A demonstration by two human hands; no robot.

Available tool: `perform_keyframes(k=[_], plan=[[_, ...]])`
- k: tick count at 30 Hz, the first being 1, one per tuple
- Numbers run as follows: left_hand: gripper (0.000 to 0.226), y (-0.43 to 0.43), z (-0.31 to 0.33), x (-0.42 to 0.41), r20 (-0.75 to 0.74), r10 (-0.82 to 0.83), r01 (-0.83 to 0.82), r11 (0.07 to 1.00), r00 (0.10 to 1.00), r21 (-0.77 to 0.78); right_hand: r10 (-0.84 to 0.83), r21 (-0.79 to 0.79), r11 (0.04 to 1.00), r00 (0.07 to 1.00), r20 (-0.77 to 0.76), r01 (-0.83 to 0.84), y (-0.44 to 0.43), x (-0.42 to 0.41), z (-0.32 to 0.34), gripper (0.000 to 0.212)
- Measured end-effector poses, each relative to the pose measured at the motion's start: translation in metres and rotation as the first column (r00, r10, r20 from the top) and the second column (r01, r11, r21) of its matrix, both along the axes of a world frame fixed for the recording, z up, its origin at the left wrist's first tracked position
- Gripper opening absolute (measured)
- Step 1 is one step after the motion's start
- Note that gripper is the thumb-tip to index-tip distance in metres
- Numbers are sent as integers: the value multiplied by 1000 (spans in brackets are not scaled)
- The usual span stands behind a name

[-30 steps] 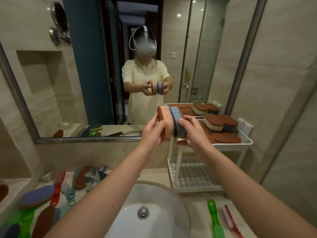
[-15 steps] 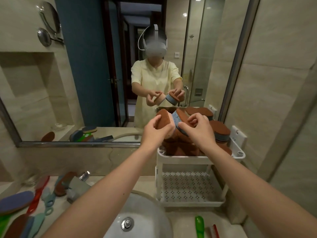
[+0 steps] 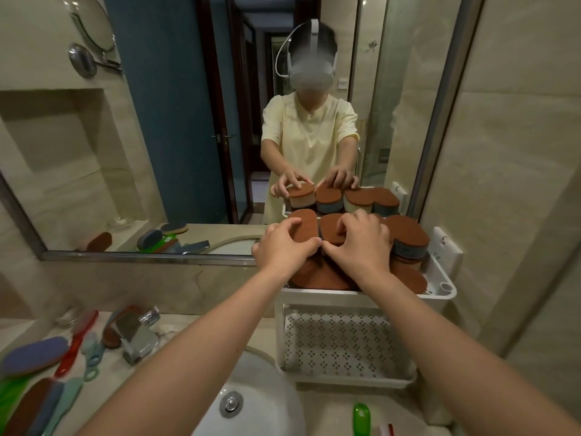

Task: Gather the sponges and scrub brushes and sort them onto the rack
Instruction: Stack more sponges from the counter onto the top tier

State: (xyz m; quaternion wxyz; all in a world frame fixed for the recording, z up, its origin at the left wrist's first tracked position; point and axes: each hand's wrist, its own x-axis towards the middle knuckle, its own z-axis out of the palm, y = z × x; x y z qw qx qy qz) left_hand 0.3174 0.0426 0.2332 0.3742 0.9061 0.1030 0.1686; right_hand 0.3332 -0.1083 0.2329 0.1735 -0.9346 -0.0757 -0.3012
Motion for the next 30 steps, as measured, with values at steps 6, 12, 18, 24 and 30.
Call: perform_keyframes(k=[6,12,18,24,30], plan=[[63,-6,-8,7,25,37,-38,997,999,73,26,108,994,998,-56,-19,-1,4,-11,25],[45,-9,-12,13,41,0,-1,999,999,33,77,203,977,993,-89,-57,-3,4,-10,8],[44,-5,-8,11,16,-56,56,997,998,-48,59,191,981,992,-113,-36,-2,2,-5,11],[33,12,-11,-8,169,17,40,944,986,-328,136,289,946,988,69,-150,13,-15,7,10],[19,57,-25,-44,265,113,-3,923,958,-386,379,339,852,916,129,-400,73,-41,11,14]])
